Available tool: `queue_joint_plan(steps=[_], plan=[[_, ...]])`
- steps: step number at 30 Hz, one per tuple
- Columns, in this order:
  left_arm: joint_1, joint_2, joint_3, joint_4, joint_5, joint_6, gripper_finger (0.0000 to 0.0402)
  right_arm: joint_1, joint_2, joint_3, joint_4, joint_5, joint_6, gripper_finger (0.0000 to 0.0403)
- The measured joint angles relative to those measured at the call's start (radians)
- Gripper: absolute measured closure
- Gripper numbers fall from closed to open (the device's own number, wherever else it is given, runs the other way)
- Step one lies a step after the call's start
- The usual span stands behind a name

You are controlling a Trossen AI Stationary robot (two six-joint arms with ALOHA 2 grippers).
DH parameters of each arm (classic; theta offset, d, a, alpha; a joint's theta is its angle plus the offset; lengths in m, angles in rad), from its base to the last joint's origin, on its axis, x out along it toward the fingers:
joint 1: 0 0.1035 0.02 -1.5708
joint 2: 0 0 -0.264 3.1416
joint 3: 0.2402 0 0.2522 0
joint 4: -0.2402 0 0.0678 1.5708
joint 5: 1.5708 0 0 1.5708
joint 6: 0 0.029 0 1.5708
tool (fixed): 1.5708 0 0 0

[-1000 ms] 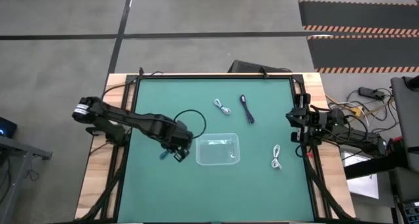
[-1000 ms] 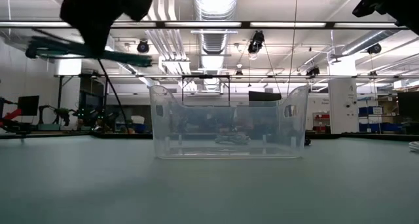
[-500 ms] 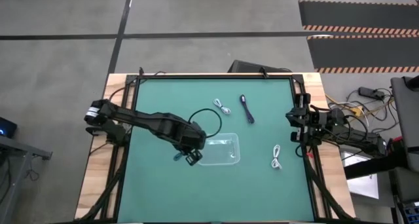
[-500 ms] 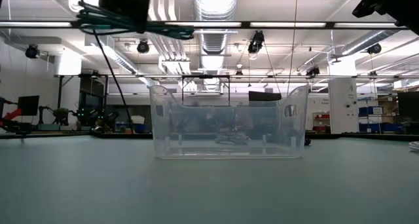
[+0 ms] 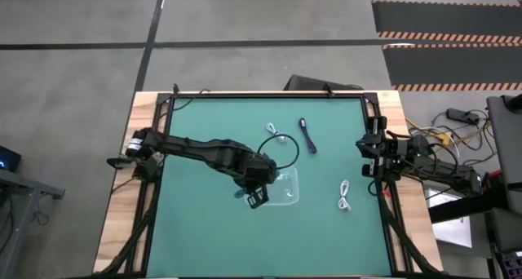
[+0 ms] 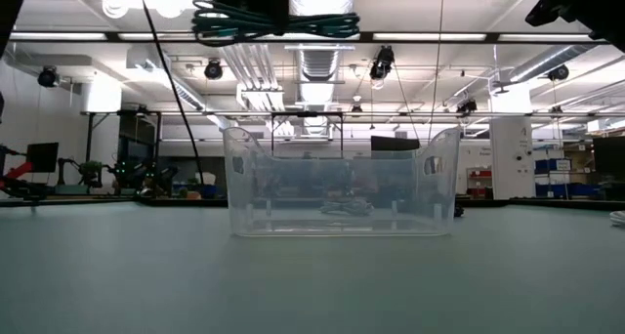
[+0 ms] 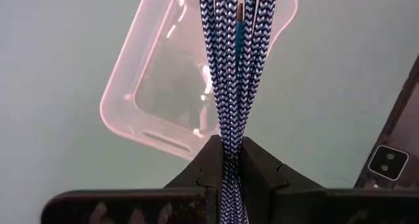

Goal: Pick and place USB-C Cables
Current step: Put the blue charger cable into the transparent bin

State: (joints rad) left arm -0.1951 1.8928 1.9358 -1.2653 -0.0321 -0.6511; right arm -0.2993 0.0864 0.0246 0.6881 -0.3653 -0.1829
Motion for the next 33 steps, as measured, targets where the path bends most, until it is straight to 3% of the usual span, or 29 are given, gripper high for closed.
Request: queue_joint_plan(steps=[12,26,33], plan=[[0.069,0.051,0.025,0.099,0.014,0.218,0.0389,0.000,0.000,0.000,0.000,0.000,0.000,0.0394],[0.074,0.158,0.020,0.133,0.030,0.524,0.0389,0.000,0.000,0.000,0.000,0.001,-0.004,0.0394],[0.050,0.180,0.019,0.158,0.023,0.769,0.0389,0.000,0.000,0.000,-0.002,0.002,-0.011,0.0394]])
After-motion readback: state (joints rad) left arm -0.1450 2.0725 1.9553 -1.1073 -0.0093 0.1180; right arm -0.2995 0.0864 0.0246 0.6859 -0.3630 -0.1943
